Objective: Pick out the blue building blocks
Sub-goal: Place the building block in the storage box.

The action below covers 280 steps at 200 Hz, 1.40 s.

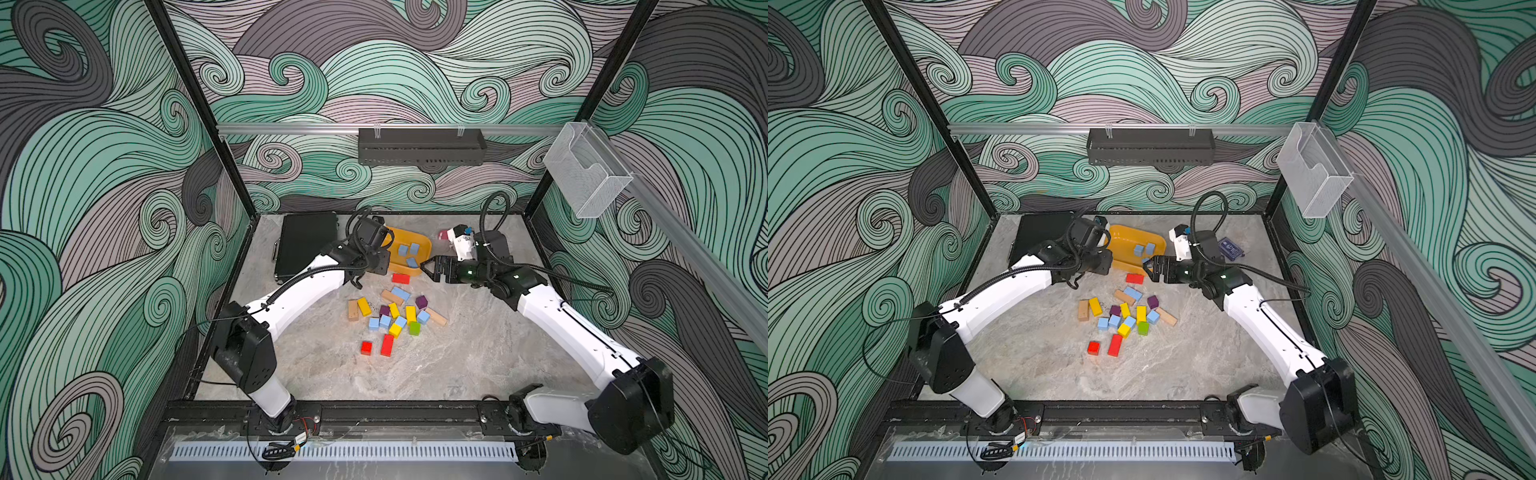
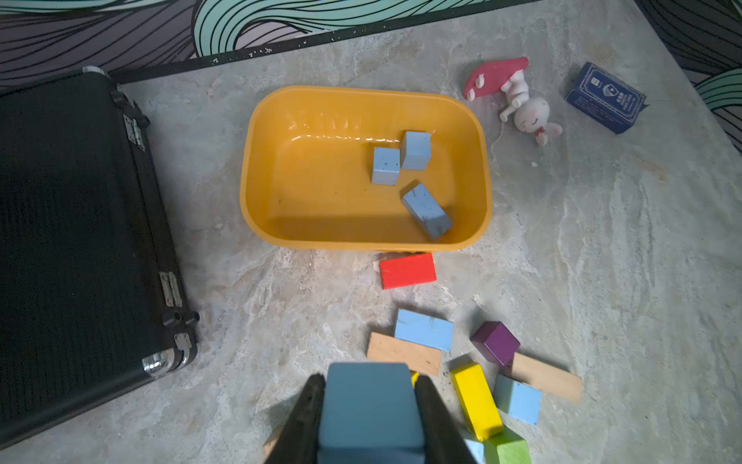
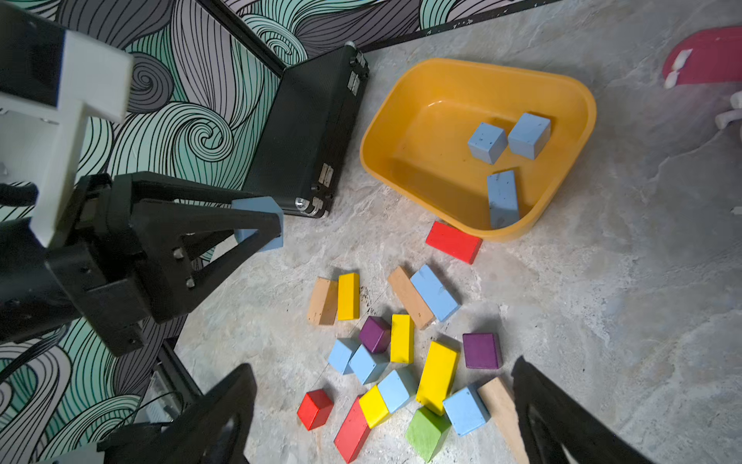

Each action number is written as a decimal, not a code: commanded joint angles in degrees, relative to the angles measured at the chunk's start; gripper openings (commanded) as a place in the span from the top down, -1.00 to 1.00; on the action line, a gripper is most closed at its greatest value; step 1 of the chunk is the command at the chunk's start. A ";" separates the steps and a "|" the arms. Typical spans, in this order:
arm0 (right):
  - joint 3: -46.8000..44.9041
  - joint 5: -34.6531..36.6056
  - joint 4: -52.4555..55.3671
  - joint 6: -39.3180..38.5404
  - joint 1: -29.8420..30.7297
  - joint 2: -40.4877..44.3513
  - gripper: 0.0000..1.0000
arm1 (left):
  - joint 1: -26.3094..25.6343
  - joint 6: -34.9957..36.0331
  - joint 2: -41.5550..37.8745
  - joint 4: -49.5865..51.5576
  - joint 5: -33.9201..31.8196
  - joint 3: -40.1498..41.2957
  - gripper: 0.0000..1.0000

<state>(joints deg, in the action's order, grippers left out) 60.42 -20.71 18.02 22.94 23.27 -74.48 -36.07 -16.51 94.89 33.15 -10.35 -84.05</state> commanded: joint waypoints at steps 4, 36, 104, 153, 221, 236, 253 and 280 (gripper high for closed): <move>0.41 2.68 -5.33 0.71 -1.22 -1.30 -0.98 | 1.40 1.86 3.64 -1.95 -1.34 -4.41 1.00; -0.69 6.54 -10.52 2.61 -2.18 -3.15 -0.98 | 4.07 1.57 8.68 -2.48 1.47 -8.19 1.00; 1.88 8.16 -16.16 4.86 -2.86 -10.73 -0.98 | 8.74 1.98 18.86 -4.27 8.88 -14.73 1.00; 3.71 7.55 -16.36 4.29 -3.00 -14.66 -0.98 | 9.79 3.93 25.97 -3.99 10.00 -20.28 1.00; 5.56 7.58 -15.50 2.78 -3.04 -18.00 -0.98 | 10.41 4.84 33.35 -3.04 10.57 -25.65 1.00; 6.41 7.35 -15.17 2.68 -3.05 -18.59 -0.98 | 10.41 4.63 34.66 -2.65 11.49 -26.46 1.00; 7.11 7.21 -14.71 2.31 -3.06 -19.17 -0.98 | 10.45 4.51 35.68 -2.65 12.59 -26.86 0.97; 7.45 7.52 -14.15 1.57 -3.05 -19.26 -0.98 | 10.41 4.34 36.76 -2.22 13.78 -27.13 0.92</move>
<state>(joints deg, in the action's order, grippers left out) 66.15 -13.54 3.66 25.87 20.60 -93.60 -26.00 -12.38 130.45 29.93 1.39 -108.75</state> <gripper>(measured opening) 0.990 0.314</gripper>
